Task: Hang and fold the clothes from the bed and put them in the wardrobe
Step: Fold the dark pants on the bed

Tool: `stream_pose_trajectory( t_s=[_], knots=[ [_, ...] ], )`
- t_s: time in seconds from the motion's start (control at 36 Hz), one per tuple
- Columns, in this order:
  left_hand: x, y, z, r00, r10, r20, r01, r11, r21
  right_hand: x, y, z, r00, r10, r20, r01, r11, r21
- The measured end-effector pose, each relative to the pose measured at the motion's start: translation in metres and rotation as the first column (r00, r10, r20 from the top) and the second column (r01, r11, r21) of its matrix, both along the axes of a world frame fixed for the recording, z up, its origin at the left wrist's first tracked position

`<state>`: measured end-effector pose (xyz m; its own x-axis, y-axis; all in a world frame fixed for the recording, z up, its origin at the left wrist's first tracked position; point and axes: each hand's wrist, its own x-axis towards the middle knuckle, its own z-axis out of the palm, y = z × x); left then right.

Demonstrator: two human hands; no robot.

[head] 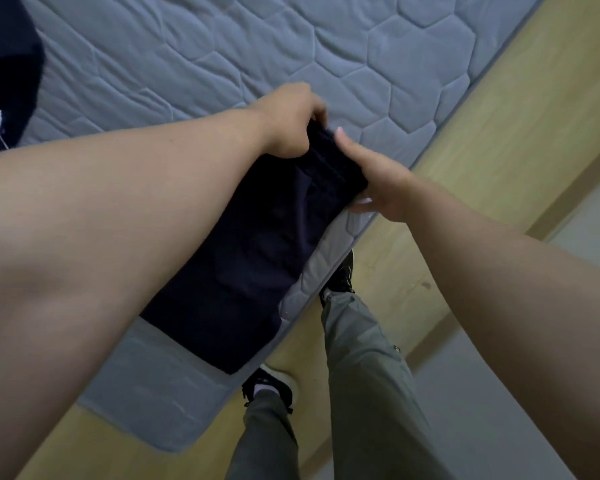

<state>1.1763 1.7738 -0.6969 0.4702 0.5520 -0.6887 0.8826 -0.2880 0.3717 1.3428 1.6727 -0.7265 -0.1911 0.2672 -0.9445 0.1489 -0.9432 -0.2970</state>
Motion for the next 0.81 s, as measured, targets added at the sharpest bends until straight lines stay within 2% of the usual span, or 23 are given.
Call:
stream_pose_trajectory(
  t_s=[0.14, 0.19, 0.28, 0.36, 0.42, 0.47, 0.53, 0.58, 0.64, 0.72, 0.81],
  knots=[
    [-0.015, -0.001, -0.006, 0.999, 0.024, -0.023, -0.022, 0.995, 0.1, -0.007, 0.011, -0.005, 0.979, 0.057, 0.195, -0.079, 0.991, 0.104],
    [-0.019, 0.0, -0.006, 0.996, 0.005, -0.085, 0.0, 0.998, 0.055, -0.012, 0.019, -0.008, 0.967, 0.065, 0.248, -0.104, 0.983, 0.15],
    [-0.024, 0.001, -0.006, 0.986, -0.004, -0.168, 0.003, 1.0, -0.004, -0.019, 0.032, -0.011, 0.923, 0.214, 0.321, -0.287, 0.937, 0.201],
    [-0.029, -0.003, -0.005, 0.985, 0.119, -0.122, -0.109, 0.99, 0.088, -0.028, 0.042, -0.012, 0.884, 0.328, 0.333, -0.42, 0.871, 0.256],
    [-0.034, -0.015, -0.003, 0.968, 0.23, -0.096, -0.194, 0.938, 0.288, -0.032, 0.047, -0.012, 0.874, 0.35, 0.338, -0.446, 0.853, 0.271],
    [-0.041, -0.044, 0.0, 0.926, 0.375, -0.053, -0.299, 0.81, 0.504, -0.035, 0.054, -0.012, 0.859, 0.371, 0.354, -0.468, 0.849, 0.244],
    [-0.046, -0.087, 0.005, 0.868, 0.492, 0.065, -0.426, 0.672, 0.605, -0.037, 0.063, -0.011, 0.818, 0.436, 0.374, -0.525, 0.832, 0.178],
    [-0.051, -0.131, 0.006, 0.841, 0.524, 0.133, -0.488, 0.63, 0.604, -0.039, 0.073, -0.01, 0.78, 0.512, 0.36, -0.581, 0.807, 0.109],
    [-0.059, -0.17, 0.002, 0.837, 0.536, 0.11, -0.498, 0.663, 0.558, -0.044, 0.081, -0.009, 0.742, 0.581, 0.333, -0.637, 0.767, 0.08],
    [-0.074, -0.212, -0.01, 0.818, 0.57, -0.074, -0.49, 0.759, 0.428, -0.051, 0.088, -0.003, 0.673, 0.667, 0.319, -0.721, 0.688, 0.082],
    [-0.081, -0.227, -0.024, 0.784, 0.581, -0.221, -0.508, 0.804, 0.31, -0.055, 0.086, 0.004, 0.67, 0.68, 0.296, -0.725, 0.686, 0.065]
  ],
)
